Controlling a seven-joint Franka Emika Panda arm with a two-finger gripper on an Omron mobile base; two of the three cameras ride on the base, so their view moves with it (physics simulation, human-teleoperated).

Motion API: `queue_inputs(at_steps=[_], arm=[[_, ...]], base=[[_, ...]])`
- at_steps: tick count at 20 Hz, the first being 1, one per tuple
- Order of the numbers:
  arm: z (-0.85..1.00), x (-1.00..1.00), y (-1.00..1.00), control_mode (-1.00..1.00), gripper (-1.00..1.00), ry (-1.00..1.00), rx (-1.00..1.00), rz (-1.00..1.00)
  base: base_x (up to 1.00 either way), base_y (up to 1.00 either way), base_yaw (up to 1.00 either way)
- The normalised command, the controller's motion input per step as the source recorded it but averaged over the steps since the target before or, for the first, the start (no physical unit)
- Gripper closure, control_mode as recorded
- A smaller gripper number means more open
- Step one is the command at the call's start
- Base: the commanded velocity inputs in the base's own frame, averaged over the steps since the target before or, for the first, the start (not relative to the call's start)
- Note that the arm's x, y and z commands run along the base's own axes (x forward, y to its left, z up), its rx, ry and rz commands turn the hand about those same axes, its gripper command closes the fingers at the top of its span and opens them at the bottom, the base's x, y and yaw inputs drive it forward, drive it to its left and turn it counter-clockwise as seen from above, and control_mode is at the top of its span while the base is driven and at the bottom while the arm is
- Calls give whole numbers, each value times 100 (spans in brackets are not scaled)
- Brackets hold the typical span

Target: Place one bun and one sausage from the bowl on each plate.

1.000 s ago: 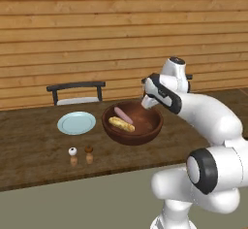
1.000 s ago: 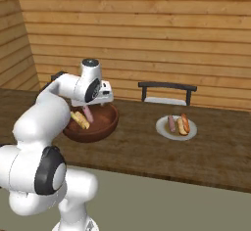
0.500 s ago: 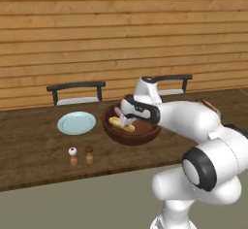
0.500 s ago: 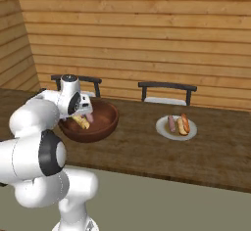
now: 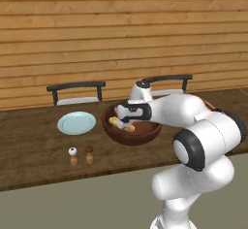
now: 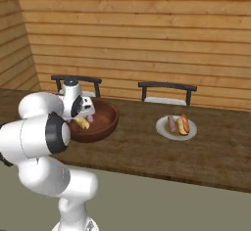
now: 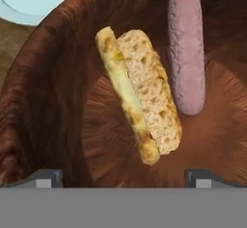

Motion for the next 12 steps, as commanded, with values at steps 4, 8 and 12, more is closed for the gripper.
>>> queue_inputs(at_steps=[4, 8, 12], arm=[[-45, 28, 24, -100, -100, 0, -4, 0], [-38, 44, -6, -100, -100, 0, -4, 0], [-29, 34, -4, -100, -100, 0, 0, 1]], base=[[0, 0, 0], [0, 0, 0], [0, 0, 0]])
